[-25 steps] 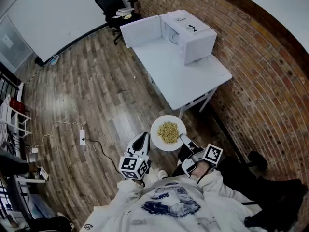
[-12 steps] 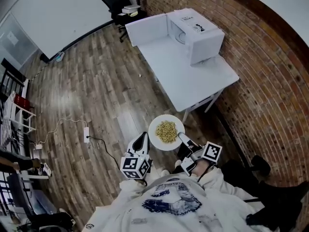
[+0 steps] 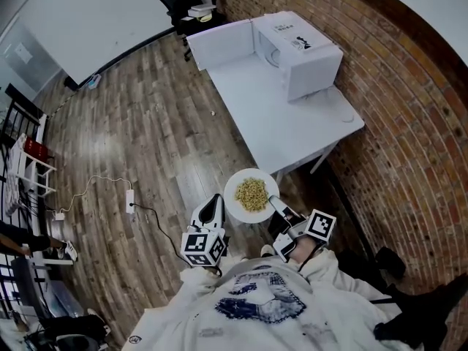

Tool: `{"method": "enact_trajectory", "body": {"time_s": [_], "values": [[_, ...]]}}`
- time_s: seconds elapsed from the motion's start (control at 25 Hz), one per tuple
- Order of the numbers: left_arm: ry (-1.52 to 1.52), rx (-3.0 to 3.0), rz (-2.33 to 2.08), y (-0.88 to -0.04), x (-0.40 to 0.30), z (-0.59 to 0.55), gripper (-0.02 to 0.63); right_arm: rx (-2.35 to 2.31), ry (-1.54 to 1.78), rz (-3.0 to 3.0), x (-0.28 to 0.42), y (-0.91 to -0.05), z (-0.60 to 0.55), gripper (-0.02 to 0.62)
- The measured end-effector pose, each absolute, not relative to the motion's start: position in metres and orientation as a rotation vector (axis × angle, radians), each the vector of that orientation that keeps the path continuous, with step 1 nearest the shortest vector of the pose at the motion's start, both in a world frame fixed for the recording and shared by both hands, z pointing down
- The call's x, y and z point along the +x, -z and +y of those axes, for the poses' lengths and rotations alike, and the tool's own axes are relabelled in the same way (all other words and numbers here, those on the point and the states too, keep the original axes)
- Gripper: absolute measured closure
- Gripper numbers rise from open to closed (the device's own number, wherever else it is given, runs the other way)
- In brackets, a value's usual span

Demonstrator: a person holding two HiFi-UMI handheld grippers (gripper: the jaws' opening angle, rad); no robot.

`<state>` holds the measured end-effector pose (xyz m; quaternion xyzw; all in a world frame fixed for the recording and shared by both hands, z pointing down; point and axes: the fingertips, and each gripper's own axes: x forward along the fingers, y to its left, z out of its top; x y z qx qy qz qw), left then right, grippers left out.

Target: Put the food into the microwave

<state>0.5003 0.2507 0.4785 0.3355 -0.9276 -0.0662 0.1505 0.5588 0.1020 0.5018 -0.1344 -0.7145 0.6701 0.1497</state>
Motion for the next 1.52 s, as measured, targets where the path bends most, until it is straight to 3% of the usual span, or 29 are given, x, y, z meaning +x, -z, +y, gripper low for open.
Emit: {"method": "enact_trajectory", "body": {"time_s": [0.72, 1.52], "values": [[0.218, 0.808, -2.698, -0.496, 0.455, 0.258, 0.598, -0.419, -1.864, -1.995, 0.500, -0.516, 0.094, 0.572], [0.231, 0.906, -2.648, -0.501, 0.228, 0.324, 0.598, -0.335, -1.869, -2.035, 0.284, -0.519, 0.164, 0.572]]}}
